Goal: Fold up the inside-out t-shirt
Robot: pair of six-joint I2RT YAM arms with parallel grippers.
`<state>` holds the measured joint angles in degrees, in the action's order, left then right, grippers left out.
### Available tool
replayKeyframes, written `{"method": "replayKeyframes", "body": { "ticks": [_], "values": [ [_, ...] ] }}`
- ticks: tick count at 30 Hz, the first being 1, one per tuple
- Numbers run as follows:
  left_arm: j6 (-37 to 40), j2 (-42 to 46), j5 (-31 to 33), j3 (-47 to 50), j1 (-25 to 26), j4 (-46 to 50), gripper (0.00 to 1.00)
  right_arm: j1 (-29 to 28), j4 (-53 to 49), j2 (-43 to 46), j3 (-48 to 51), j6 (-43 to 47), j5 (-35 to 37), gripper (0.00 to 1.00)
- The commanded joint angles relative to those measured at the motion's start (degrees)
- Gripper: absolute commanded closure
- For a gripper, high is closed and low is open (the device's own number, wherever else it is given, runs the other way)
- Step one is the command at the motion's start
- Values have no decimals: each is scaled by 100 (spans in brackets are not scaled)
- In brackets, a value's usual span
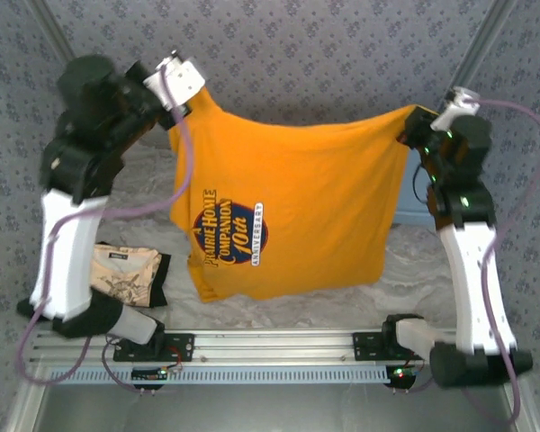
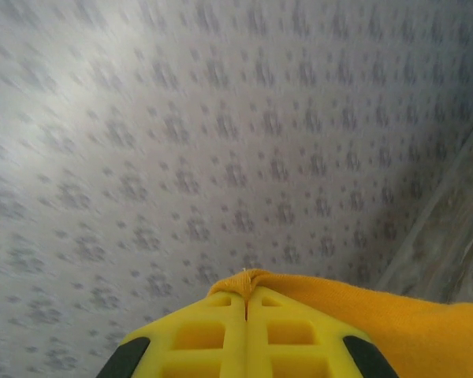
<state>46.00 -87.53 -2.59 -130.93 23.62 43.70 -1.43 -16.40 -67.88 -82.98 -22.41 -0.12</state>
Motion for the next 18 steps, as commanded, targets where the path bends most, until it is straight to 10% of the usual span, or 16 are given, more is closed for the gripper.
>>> {"method": "replayKeyframes", "body": {
  "ticks": [1, 9, 18],
  "values": [
    [25, -700, -392, -694, -412, -69, 100, -1, 479, -783, -669, 75, 94, 100],
    [204, -2322, -257, -2853, -861, -215, 100, 166, -191, -2390, -2936, 334, 277, 100],
    [638, -1303, -533, -2440, -428, 415, 100, 113, -255, -1021, -2223, 349, 311, 100]
  ]
}}
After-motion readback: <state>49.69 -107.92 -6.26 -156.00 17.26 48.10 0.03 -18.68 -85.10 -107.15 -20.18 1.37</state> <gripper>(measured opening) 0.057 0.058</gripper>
